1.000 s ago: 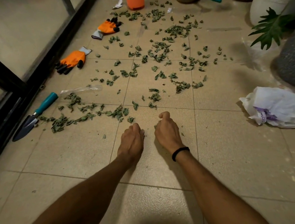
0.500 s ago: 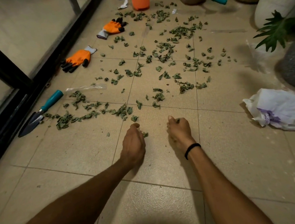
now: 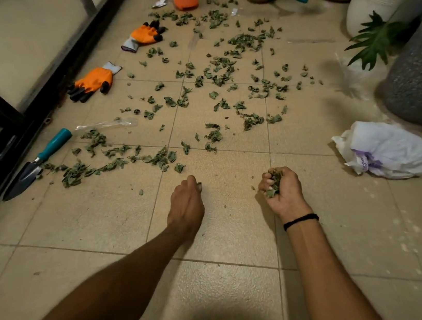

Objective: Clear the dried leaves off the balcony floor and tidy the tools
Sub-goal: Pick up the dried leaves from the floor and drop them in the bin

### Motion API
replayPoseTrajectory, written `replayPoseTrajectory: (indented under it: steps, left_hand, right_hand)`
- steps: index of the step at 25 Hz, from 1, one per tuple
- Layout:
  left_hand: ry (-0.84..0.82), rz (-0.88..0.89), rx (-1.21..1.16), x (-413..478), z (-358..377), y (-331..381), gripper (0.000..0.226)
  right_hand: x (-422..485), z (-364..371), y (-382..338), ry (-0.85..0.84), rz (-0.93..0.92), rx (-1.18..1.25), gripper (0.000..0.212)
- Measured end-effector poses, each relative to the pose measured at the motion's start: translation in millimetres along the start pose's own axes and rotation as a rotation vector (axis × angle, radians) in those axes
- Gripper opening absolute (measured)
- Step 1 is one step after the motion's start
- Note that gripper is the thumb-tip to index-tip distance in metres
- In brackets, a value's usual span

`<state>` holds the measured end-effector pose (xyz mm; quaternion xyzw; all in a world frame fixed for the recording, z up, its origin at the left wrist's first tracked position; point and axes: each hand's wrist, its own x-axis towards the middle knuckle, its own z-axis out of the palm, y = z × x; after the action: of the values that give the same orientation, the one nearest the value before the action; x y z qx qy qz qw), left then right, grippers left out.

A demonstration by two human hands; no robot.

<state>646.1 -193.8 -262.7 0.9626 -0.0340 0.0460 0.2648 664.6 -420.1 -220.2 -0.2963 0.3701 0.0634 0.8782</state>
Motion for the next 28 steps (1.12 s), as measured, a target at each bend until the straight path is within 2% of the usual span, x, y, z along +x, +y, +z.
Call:
replayPoseTrajectory:
  steps: [4,7,9,13,15,18,20,21,24,25,27,28]
  left_hand:
    - [0.011,-0.369,-0.373,17.2,-9.3,7.3,0.015]
    - [-0.051,-0.786,-1.003,28.1,-16.3,18.9,0.026]
    - [-0.156,-0.973,-1.256,27.9,-20.9,30.4,0.029]
    - [-0.301,-0.975,-1.398,26.4,-25.1,49.1,0.044]
    - [-0.335,-0.926,-1.369,28.3,-25.4,54.6,0.045]
    - [-0.387,-0.873,-1.43,28.9,-24.5,58.5,0.031]
    - [-0.405,-0.859,-1.464,31.2,-23.9,58.8,0.022]
    - [-0.4,-0.86,-1.47,32.2,-23.1,58.9,0.025]
    - [-0.355,-0.831,-1.438,34.4,-17.4,56.4,0.024]
    - [-0.337,-0.817,-1.385,33.8,-15.8,55.2,0.027]
    - [-0.298,-0.739,-1.215,30.4,-13.6,52.0,0.04]
    - [-0.262,-0.665,-1.117,27.5,-12.9,51.5,0.044]
  right_hand:
    - [-4.1,-13.2,-4.7,0.016,0.017,0.122,0.024]
    - [-3.2,-17.0,-6.2,0.025,0.039,0.175,0.028]
    - [-3.2,-18.1,-8.3,0.027,0.078,0.263,0.027]
    - [0.9,-21.9,-8.4,-0.012,0.203,0.634,0.02]
    - [-0.1,-19.9,-7.6,-0.03,0.192,0.66,0.018]
    - [-5.9,-19.2,-11.5,-0.131,0.161,0.608,0.02]
    - [-4.9,-20.0,-15.3,-0.179,0.132,0.452,0.034]
    - [-2.9,-20.1,-15.9,-0.15,0.092,0.306,0.035]
    - [5.7,-19.4,-8.8,0.061,-0.108,-0.172,0.026]
    - [4.5,-19.0,-5.6,0.12,-0.189,-0.342,0.026]
    - [-1.1,-19.7,1.6,0.197,-0.393,-0.775,0.044]
    - [-4.8,-21.0,6.4,0.197,-0.515,-0.989,0.042]
